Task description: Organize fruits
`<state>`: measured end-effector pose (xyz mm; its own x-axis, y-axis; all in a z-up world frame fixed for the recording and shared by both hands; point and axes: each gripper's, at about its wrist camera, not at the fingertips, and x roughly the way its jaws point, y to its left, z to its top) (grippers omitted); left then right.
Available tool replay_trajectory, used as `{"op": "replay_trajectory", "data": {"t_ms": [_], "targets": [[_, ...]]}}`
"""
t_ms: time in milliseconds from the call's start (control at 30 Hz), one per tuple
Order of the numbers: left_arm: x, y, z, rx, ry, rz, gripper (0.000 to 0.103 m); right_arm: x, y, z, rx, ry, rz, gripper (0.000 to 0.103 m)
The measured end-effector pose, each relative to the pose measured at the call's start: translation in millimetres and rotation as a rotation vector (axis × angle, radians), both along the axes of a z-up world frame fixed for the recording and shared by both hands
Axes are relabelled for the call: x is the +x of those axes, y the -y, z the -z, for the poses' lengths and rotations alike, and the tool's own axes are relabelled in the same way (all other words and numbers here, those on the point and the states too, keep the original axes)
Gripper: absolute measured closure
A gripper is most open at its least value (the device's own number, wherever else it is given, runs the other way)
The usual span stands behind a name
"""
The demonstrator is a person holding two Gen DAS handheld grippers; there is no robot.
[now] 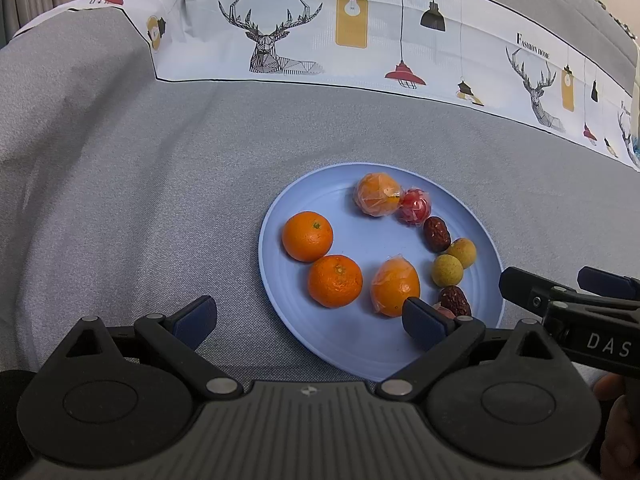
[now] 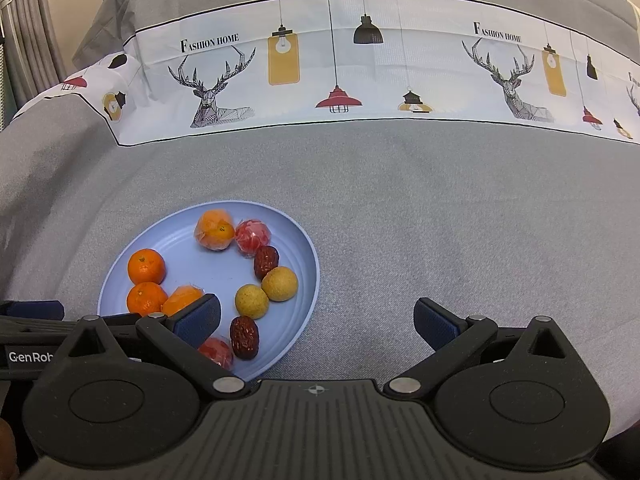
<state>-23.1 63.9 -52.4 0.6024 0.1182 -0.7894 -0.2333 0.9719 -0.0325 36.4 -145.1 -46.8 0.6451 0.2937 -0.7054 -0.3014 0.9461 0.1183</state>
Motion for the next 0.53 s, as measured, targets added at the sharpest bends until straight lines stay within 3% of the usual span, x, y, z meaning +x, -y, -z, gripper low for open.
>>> {"op": "replay_trajectory", "data": {"t_ms": [533], "targets": [[-2.5,1.1,-2.6,-0.001,0.03,0.003,0.002,-1.6,0.7,-3.9,0.003,0.016,0.006,0.001]]}}
